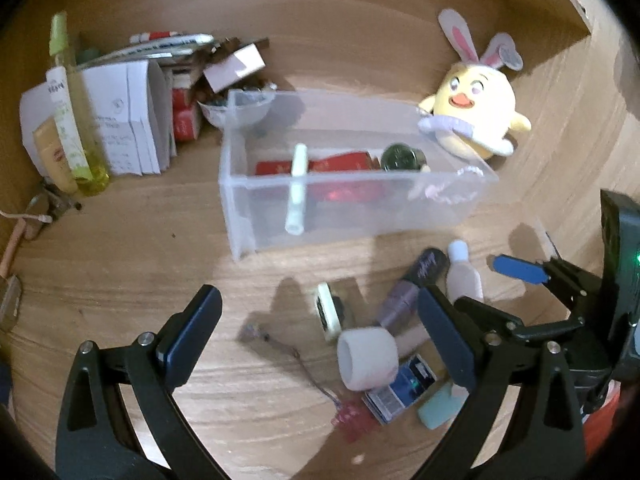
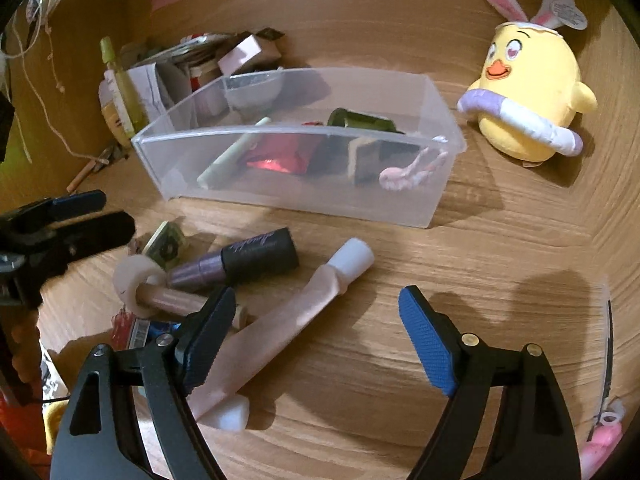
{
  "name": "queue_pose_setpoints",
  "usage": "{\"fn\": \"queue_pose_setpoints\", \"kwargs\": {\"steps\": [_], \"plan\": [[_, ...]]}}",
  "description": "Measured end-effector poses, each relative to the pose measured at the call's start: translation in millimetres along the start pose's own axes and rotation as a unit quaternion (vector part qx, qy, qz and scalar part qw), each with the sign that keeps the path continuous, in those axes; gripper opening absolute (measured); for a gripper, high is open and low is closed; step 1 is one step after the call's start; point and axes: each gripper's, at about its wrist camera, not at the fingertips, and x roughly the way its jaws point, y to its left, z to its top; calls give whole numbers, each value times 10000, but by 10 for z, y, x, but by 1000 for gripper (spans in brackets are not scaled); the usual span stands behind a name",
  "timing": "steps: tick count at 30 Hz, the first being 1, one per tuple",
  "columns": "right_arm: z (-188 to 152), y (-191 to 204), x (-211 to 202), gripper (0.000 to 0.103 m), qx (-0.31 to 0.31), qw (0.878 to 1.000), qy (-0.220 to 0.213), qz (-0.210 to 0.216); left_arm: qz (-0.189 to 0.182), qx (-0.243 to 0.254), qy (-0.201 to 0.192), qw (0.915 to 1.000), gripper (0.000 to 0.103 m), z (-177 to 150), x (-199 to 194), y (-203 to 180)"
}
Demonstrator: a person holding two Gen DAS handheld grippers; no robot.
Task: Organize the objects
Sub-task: 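Move the left gripper to the white tape roll while the right gripper approaches the pink tube, then grasp the white tape roll with the left gripper while the right gripper grasps the pink tube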
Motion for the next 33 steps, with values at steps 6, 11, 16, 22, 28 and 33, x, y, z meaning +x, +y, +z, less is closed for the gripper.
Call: {"fn": "queue_pose_setpoints", "kwargs": {"steps": [6, 11, 16, 22, 28, 33], "plan": [[-21, 98, 67, 64, -161, 9998, 124, -14, -89, -28, 171, 9998, 99, -116, 81, 3], [-17, 89, 64, 46, -81, 9998, 120, 167, -113, -85, 123, 9998, 99, -191, 62, 31], [-22, 40, 71, 28, -18, 9998, 172, 121, -147, -59, 114, 9998, 96, -241, 65, 2], [-60, -28, 64, 18, -31, 9998, 185, -76, -196, -15, 254, 9995, 76, -278, 132, -25], [-66, -92, 43, 11, -53, 9996, 131, -231, -221, -104, 223, 9995, 60, -292, 118, -19], [-84, -143, 29, 10, -52, 9994, 86, -333, -134, -45, 100, 9998, 45, -276, 72, -44]]}}
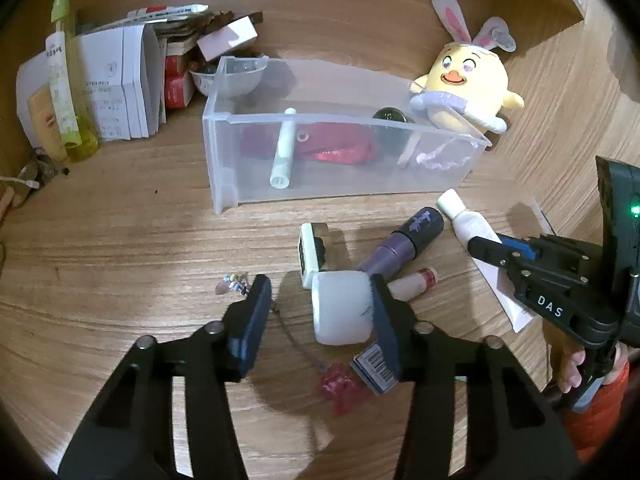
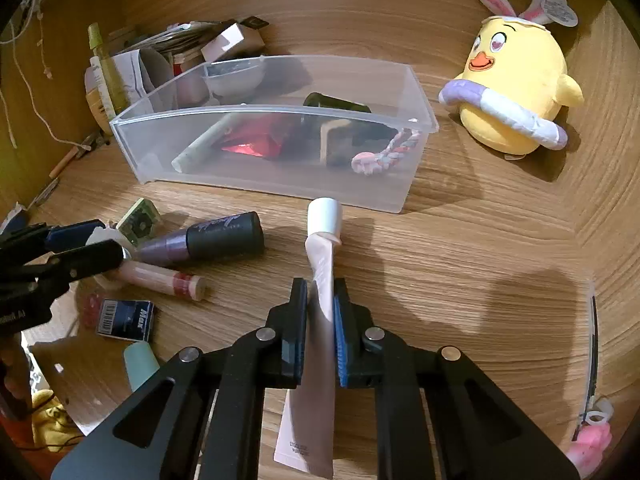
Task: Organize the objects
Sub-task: 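Grasp the white tape roll with the left gripper while the right gripper grasps the pink tube, then carry the tape roll left into the clear box while the right gripper carries the pink tube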
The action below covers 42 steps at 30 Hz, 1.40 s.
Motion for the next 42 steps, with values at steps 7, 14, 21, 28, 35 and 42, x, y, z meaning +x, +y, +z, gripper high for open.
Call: {"fn": "queue_pose_setpoints", "kwargs": {"steps": [7, 14, 21, 28, 35, 42], "plan": [[2, -13, -44, 9, 55, 9999, -117, 37, 144, 168, -100, 9997, 24, 22, -49, -64], [32, -35, -128, 8, 175, 9994, -273, 105, 89, 162, -263, 9995, 24, 74, -200, -71], [48, -93, -221, 8, 270, 9988, -402, 55, 167, 79, -509, 9985, 24, 175, -337, 5], [37, -140, -151, 14, 282, 9994, -167, -61, 163, -64, -643, 9978, 24, 258, -380, 90], [139, -223, 7, 46, 213, 9997, -11, -154, 133, -27, -837, 9964, 24, 369, -423, 50], [211, -139, 236, 31, -60, 9996, 250, -98, 353, 22, -1047, 9939, 24, 528, -380, 40]]}}
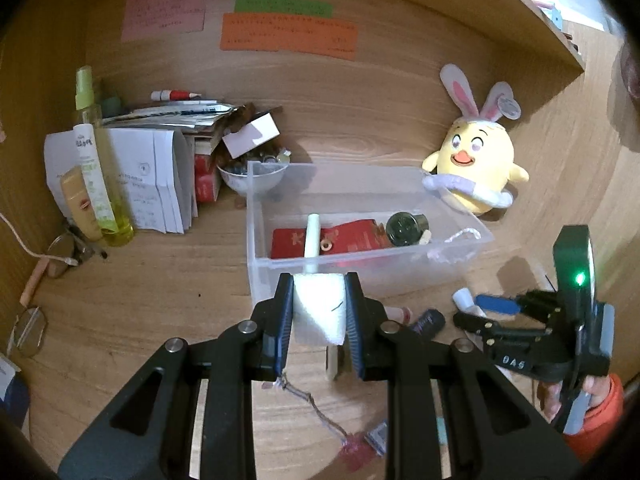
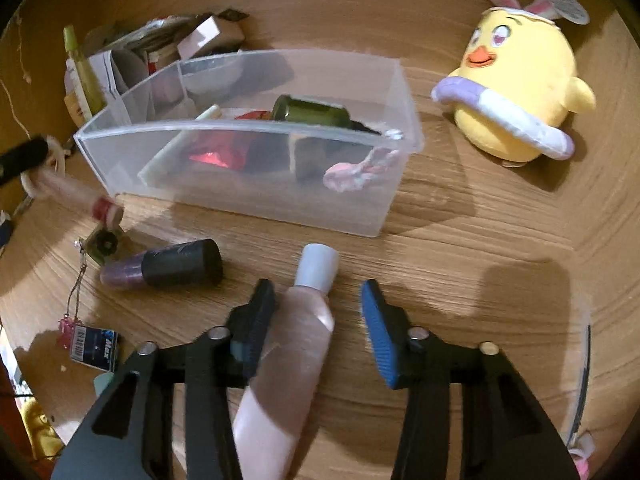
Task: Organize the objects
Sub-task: 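Carry the tape roll left into the clear box while the right gripper carries the pink tube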
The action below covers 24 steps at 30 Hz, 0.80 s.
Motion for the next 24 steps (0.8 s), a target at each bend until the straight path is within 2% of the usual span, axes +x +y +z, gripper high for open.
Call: {"fn": "queue_pose_setpoints", "kwargs": {"steps": [3, 5, 10, 14, 18, 24], "plan": [[10, 38, 15, 23, -43, 10000, -40, 32, 177, 80, 66, 9998, 24, -10, 101, -29], [15, 40, 10, 23, -32, 10000, -60, 47, 227, 128, 159, 9995, 24, -28, 193, -46], [22, -5, -33, 22, 126, 9997, -184, 107, 100, 47, 342, 9994, 24, -62, 333, -25], [28, -59, -71, 22, 278, 9990, -275, 217, -323, -33, 348, 9989, 24, -49, 321, -36], [44, -111, -138, 21, 442, 9977, -397, 326, -212, 104, 376, 9990, 24, -35, 377, -136], [91, -124, -262, 21, 487, 9964, -590, 376, -228, -66, 350, 9991, 24, 31, 396, -85]]}}
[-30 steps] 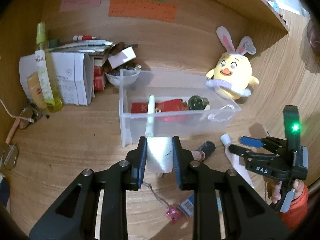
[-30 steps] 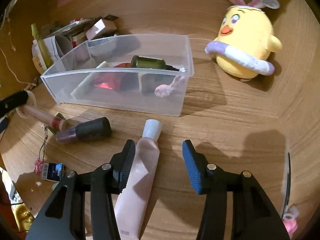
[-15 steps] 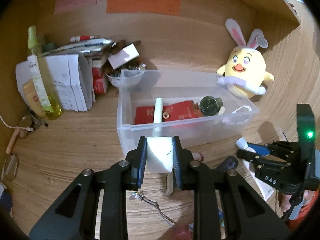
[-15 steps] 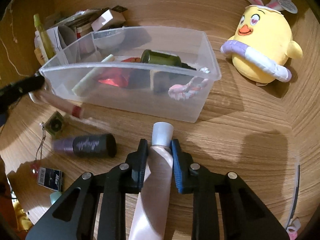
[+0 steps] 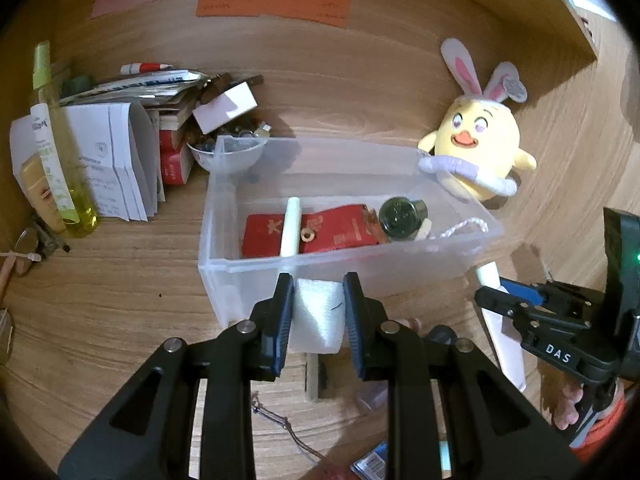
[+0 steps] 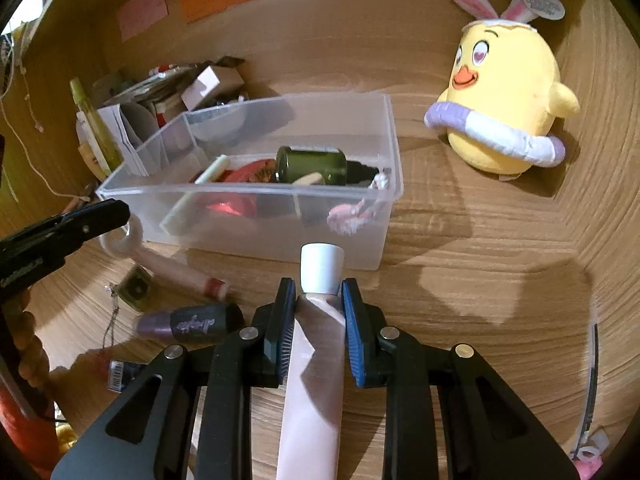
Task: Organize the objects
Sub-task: 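Carry the tape roll left into the clear box while the right gripper carries the pink tube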
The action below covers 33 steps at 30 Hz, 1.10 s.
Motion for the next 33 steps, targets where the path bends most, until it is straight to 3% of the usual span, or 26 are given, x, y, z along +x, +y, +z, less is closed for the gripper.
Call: {"fn": "queue_pose_setpoints", "kwargs": {"steps": [18, 33], "plan": [[321, 78, -425, 21, 39, 9967, -775, 257, 156, 35, -502, 9986, 24, 304, -262, 38], [737, 49, -903, 19, 84, 9860, -1652, 218, 228, -30, -750, 9969, 24, 547, -320, 96]]}}
